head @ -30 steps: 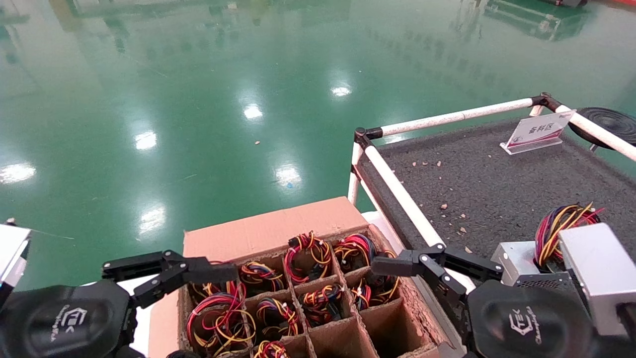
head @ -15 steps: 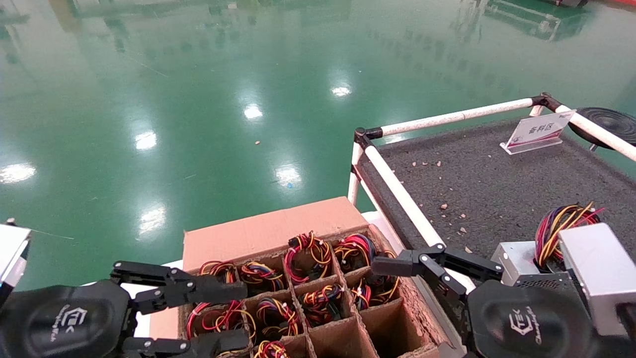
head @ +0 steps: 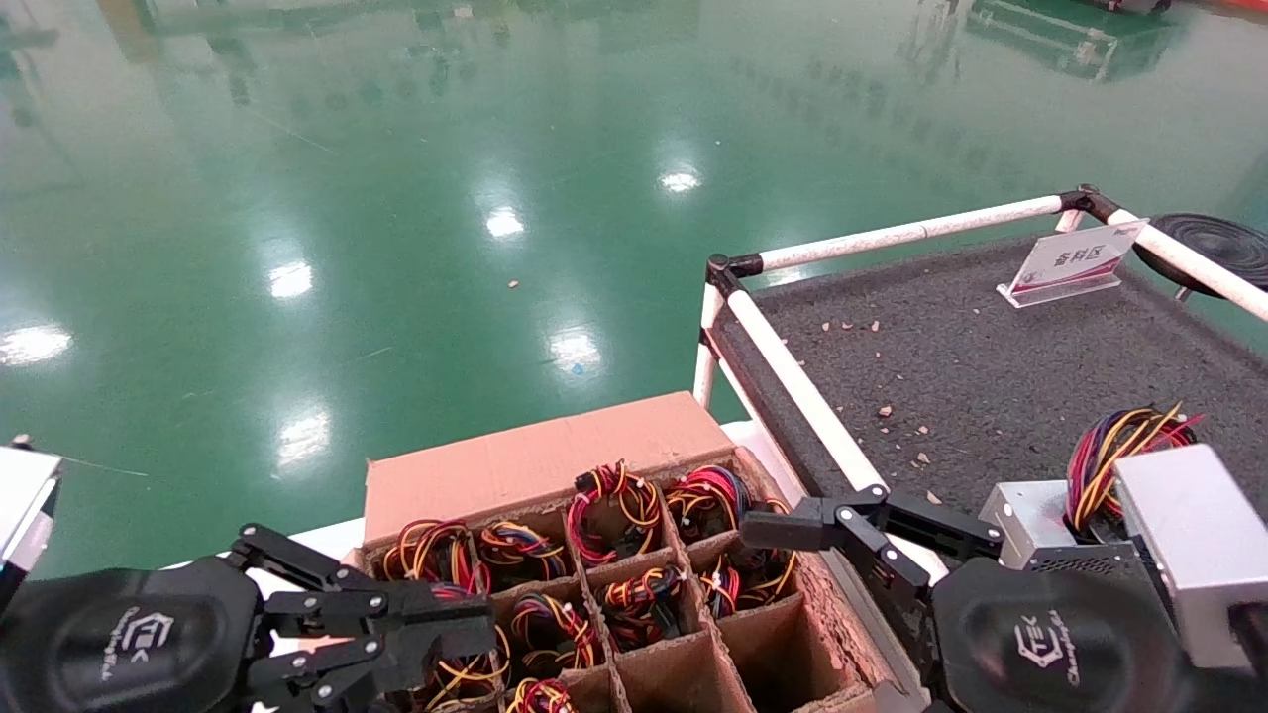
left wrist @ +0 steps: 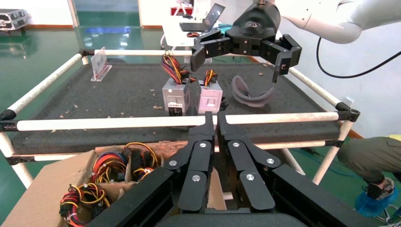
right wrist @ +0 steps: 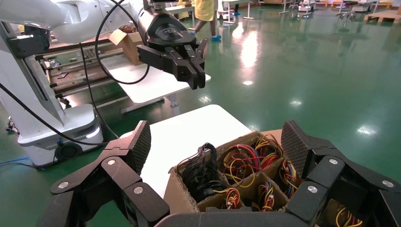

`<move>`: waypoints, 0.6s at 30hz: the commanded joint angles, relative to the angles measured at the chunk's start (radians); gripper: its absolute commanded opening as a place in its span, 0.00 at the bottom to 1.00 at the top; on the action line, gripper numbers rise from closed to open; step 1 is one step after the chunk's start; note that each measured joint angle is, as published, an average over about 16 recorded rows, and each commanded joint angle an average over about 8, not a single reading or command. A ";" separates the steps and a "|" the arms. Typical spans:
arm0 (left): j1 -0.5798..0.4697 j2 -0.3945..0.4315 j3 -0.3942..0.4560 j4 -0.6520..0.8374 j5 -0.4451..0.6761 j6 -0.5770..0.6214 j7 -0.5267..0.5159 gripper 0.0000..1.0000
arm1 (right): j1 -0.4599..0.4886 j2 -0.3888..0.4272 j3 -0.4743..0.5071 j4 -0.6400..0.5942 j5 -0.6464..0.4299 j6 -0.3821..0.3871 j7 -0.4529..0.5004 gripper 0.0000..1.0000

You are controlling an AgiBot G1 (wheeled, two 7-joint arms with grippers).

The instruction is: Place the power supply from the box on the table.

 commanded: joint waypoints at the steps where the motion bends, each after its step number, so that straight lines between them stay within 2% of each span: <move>1: 0.000 0.000 0.000 0.000 0.000 0.000 0.000 0.00 | 0.000 0.000 0.000 0.000 0.000 0.000 0.000 1.00; 6: 0.000 0.000 0.000 0.000 0.000 0.000 0.000 0.00 | 0.000 0.000 0.000 0.000 0.000 0.000 0.000 1.00; 7: 0.000 0.000 0.000 0.000 0.000 0.000 0.000 0.03 | 0.000 0.000 0.000 0.000 0.000 0.000 0.000 1.00; 14: 0.000 0.000 0.000 0.000 0.000 0.000 0.000 0.91 | 0.000 0.000 0.000 0.000 -0.001 0.000 0.000 1.00; 15: 0.000 0.000 0.000 0.000 0.000 0.000 0.000 1.00 | -0.001 0.000 -0.001 -0.001 -0.002 0.001 0.000 1.00; 18: 0.000 0.000 0.000 0.000 0.000 0.000 0.000 1.00 | 0.000 -0.007 -0.007 -0.012 -0.018 0.010 -0.005 1.00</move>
